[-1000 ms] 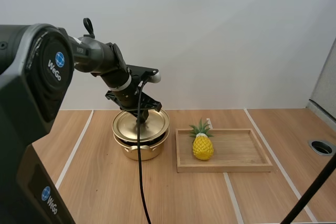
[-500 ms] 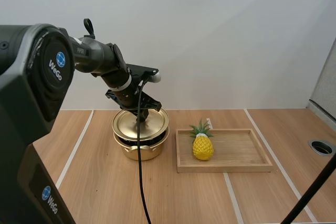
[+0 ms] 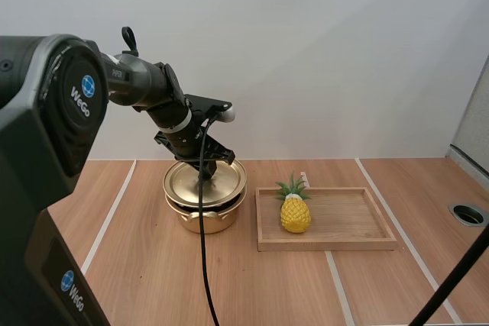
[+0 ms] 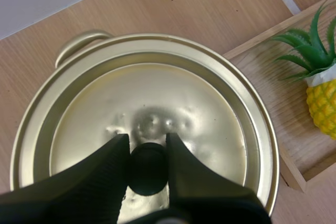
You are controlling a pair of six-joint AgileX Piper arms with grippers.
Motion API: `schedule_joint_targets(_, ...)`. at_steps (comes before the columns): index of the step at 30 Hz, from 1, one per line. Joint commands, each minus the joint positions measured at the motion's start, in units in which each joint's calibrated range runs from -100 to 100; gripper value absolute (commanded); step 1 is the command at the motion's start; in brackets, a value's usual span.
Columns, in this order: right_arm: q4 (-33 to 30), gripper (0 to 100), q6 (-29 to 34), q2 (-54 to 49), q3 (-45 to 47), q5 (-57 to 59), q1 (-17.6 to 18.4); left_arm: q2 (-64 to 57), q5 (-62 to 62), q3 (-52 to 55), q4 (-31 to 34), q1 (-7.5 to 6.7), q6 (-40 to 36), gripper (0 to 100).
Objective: Open the pot, put the grape inside, and close it
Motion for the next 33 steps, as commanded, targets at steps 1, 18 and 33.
schedule_joint_targets(1, 0.13, 100, -0.19, -1.1, -0.66, -0.56, -0.16, -0.18, 0.55, -0.02, -1.12, 0.03, 0.39, 0)
schedule_joint_targets(18, 0.13, 100, -0.19, -1.1, -0.66, -0.56, -0.16, 0.83, 0.78, -0.02, -1.12, 0.03, 0.83, 0)
schedule_joint_targets(33, 0.13, 100, -0.19, -1.1, -0.66, -0.4, -0.16, 3.24, 0.21, -0.02, -0.87, 0.03, 0.83, 0)
